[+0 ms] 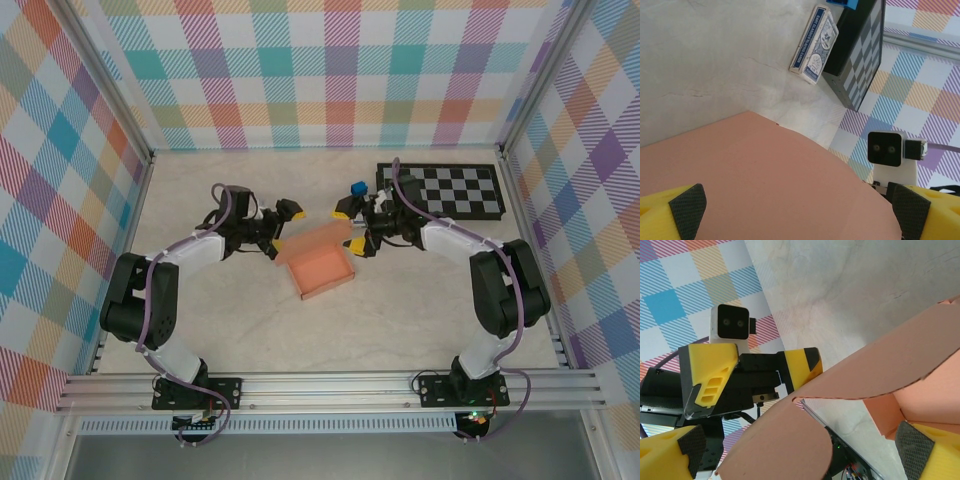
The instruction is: Fold the paper box
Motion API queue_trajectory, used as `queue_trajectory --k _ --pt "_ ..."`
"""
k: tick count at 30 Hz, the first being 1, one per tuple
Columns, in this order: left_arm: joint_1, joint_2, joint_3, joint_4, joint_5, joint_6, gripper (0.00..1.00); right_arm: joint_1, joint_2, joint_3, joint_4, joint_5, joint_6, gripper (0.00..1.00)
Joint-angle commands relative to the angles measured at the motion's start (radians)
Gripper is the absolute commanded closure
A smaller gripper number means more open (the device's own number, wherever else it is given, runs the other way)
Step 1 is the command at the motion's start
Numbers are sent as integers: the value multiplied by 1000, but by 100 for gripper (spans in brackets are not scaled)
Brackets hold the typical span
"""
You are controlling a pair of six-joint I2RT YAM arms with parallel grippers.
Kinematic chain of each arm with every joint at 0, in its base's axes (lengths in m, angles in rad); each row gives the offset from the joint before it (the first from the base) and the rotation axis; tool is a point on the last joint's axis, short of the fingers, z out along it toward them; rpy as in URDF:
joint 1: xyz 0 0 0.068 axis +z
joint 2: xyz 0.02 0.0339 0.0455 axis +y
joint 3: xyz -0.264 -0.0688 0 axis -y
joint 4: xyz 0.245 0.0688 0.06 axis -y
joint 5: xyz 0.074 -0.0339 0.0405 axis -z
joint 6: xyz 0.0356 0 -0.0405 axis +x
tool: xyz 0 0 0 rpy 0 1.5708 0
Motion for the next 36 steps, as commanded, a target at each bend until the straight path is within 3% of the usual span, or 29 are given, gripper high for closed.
queue_trajectory --k 1,4,7,11,13,15,19,20,22,25,31,36 --pt "21 -14 23 -23 -9 33 1 -6 -8 22 -32 7 -17 0" --pt "93 -44 77 -247 -47 250 0 -52 -37 78 -230 36 -219 0" --pt "153 -115 98 -407 -85 429 0 -138 -78 75 -315 62 -429 2" --pt "191 -229 50 -485 -127 555 0 -192 -24 182 -507 73 -648 16" --pt "190 -290 1 -501 -145 646 0 -204 27 220 -545 45 -667 31" --pt "185 -381 -90 -458 -154 745 0 -212 51 219 -505 9 -665 35" --pt "157 -592 -239 -436 -193 976 0 -214 109 281 -573 84 -852 42" --pt "156 -608 -263 -428 -159 1009 2 -214 109 273 -558 101 -881 40" --pt "149 -623 -323 -352 -105 1015 7 -213 96 226 -483 108 -932 37" --pt "97 -640 -375 -232 -115 1064 11 -201 76 147 -357 78 -959 34" --pt "-65 -655 -422 -93 -292 1355 15 -189 71 76 -281 93 -956 32" --pt "-108 -580 -455 54 -374 1398 26 -189 87 53 -261 74 -923 33"
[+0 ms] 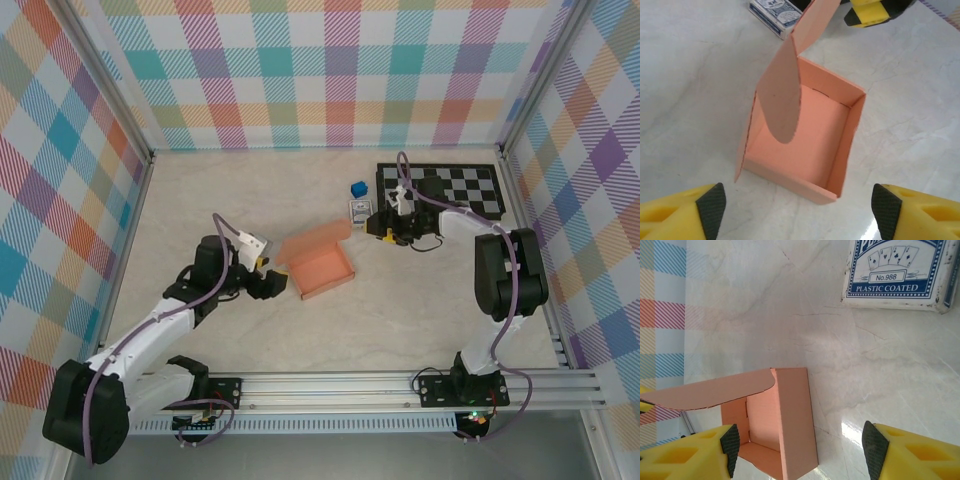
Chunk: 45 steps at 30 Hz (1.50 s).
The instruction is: Fold the paper box
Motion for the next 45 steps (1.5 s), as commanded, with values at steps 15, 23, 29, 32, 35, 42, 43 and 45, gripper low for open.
queue_trajectory --k 15,23,29,32,35,42,43,45 --pt "-89 174 17 240 -145 254 65 63 -96 -148 317 119 -157 19" --pt "-90 266 63 215 -159 348 87 68 -88 -193 390 77 -127 19" --pt "-84 266 73 187 -111 416 91 68 -130 -250 442 88 -200 19" --pt "-43 266 93 124 -31 479 92 69 -187 -306 496 61 -310 15" --pt "22 266 113 83 80 541 92 97 -257 -366 557 -27 -436 10" --pt "95 336 202 -7 183 638 93 148 -231 -370 543 -75 -575 26" --pt "94 352 217 -24 185 644 94 164 -227 -360 519 -81 -614 29" --pt "96 378 241 -44 196 644 96 200 -219 -330 456 -70 -679 44"
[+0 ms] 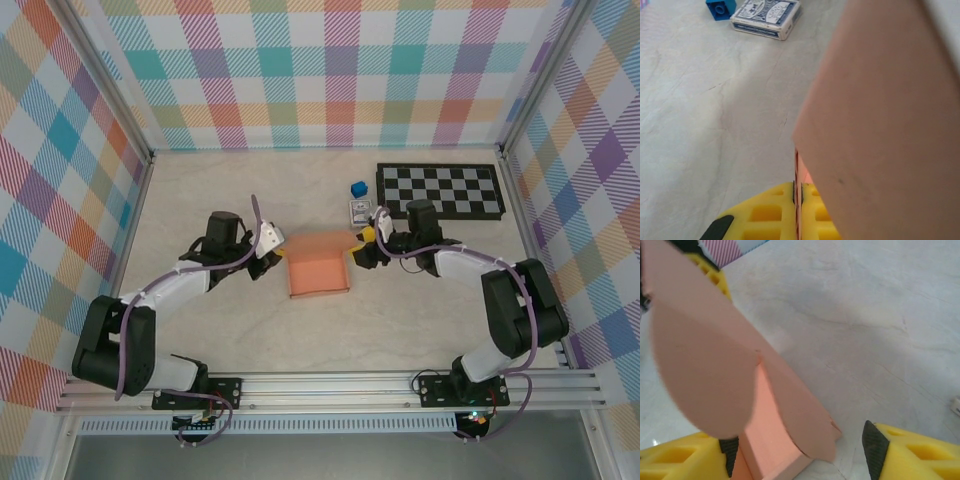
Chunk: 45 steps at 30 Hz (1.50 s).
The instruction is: Fold the paper box
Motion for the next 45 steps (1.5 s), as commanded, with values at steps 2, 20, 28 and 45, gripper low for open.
queue_trajectory --k 2,20,28,45 --pt "6 45 54 -57 75 28 98 56 22 32 -48 -39 -155 55" --pt "-177 -40 -76 272 -338 -546 98 301 -35 -105 245 616 376 71" --pt "-217 -58 -93 313 -453 -594 98 304 -82 -108 201 661 374 58" --pt "-220 -1 -68 349 -473 -592 97 153 -134 -195 225 129 89 60"
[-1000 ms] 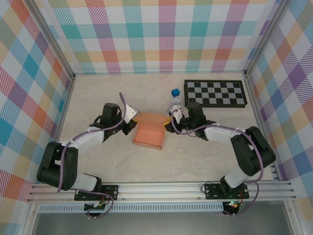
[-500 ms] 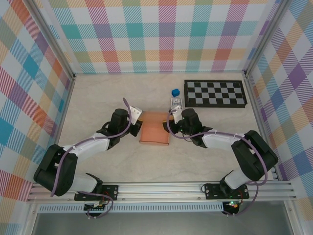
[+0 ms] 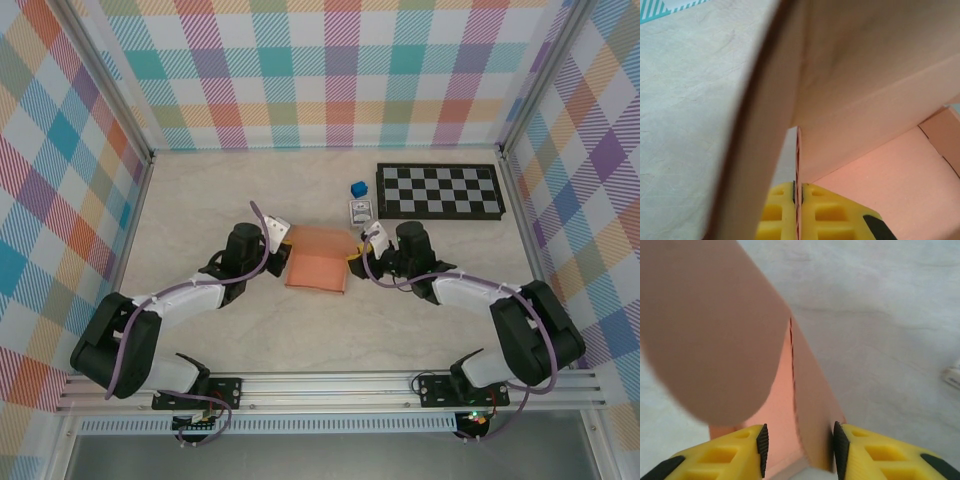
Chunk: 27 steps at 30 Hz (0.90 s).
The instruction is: Fold the paper box
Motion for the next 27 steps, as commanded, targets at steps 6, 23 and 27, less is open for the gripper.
queue_trajectory --k 6,23,27 --pt "-37 30 62 -3 -88 -111 97 3 11 -45 128 -238 -155 57" --pt "-64 80 63 -11 -185 -258 97 3 -99 -180 188 -130 -28 47" --pt "-71 92 62 -6 -195 -256 97 2 -143 -177 105 -157 -88 45"
